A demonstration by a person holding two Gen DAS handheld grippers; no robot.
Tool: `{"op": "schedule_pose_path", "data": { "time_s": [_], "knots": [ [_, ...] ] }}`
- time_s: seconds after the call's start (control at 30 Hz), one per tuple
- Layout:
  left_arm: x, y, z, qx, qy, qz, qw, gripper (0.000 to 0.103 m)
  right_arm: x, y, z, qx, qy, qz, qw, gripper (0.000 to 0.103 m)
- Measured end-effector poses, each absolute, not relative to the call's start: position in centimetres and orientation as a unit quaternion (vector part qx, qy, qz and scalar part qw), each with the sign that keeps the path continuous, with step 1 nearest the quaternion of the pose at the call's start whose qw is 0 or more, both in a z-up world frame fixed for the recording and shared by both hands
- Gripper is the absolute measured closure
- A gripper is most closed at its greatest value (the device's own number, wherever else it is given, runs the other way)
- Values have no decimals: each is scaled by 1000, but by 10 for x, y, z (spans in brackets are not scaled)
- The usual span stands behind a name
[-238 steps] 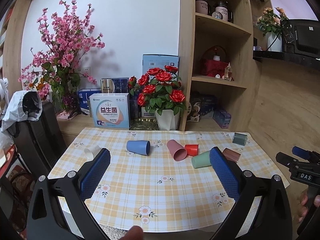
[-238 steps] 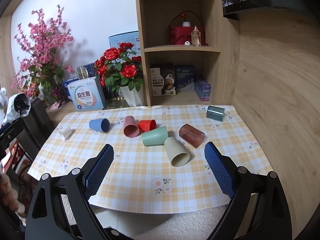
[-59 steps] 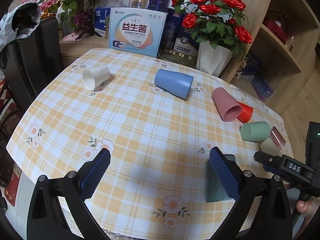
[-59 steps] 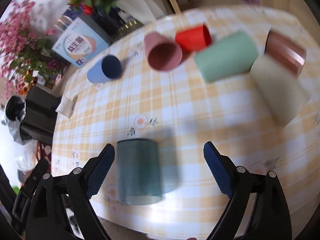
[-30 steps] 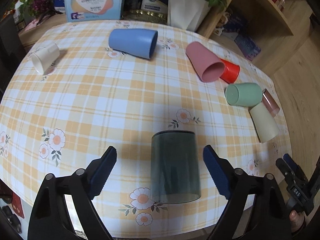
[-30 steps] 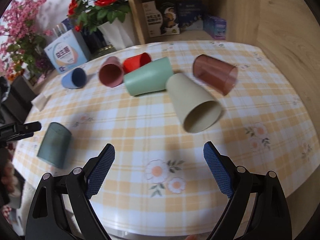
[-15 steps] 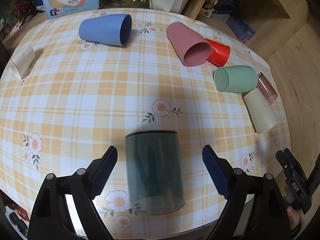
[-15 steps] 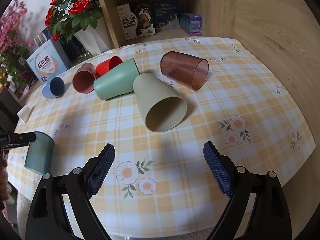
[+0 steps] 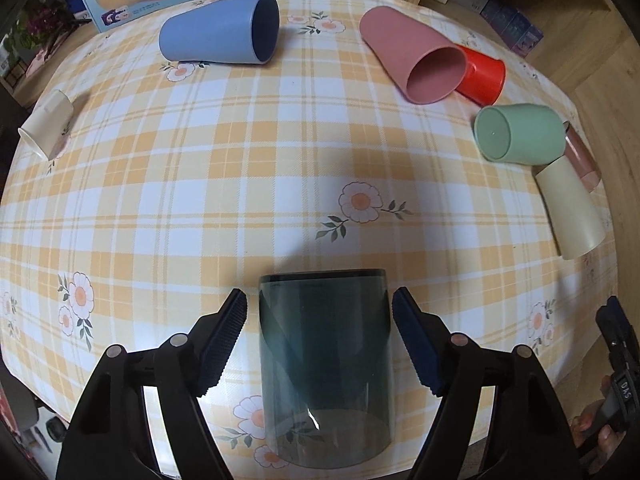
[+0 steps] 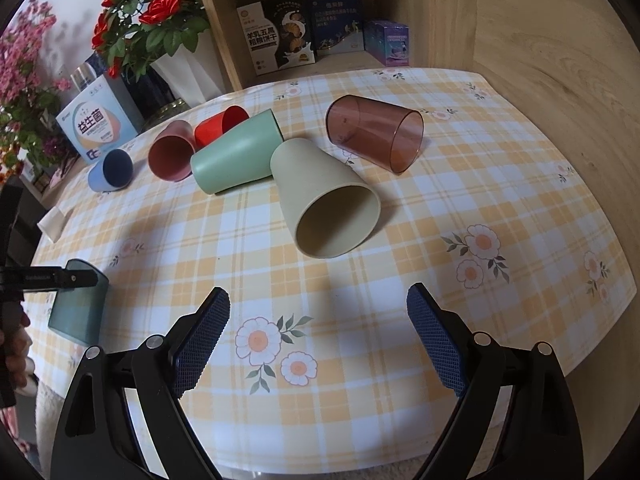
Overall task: Flip cup upside down
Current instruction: 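Move the left tool to the standing teal cup and close around it, then lift the teal cup with the left gripper and turn it rim-down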
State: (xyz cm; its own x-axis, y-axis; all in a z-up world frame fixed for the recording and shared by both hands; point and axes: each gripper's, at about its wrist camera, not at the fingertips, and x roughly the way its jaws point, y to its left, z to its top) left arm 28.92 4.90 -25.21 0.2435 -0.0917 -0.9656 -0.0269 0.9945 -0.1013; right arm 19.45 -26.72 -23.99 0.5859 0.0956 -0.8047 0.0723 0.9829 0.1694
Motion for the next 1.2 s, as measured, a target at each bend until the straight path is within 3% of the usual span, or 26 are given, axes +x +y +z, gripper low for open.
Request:
{"op": "schedule_pose_path", "data": {
  "time_s": [0.23, 0.4, 1.2],
  "knots": [
    [293, 47, -258, -38, 613, -12, 789, 31, 195, -268, -241, 94, 456, 4, 885, 16],
    [295, 47, -260, -41, 613, -18, 789, 41, 195, -268, -240, 93, 458, 5, 884, 16],
    [221, 78, -218, -71, 537, -42, 840, 42, 191, -260, -236, 84, 460, 8, 884, 16]
  ]
}}
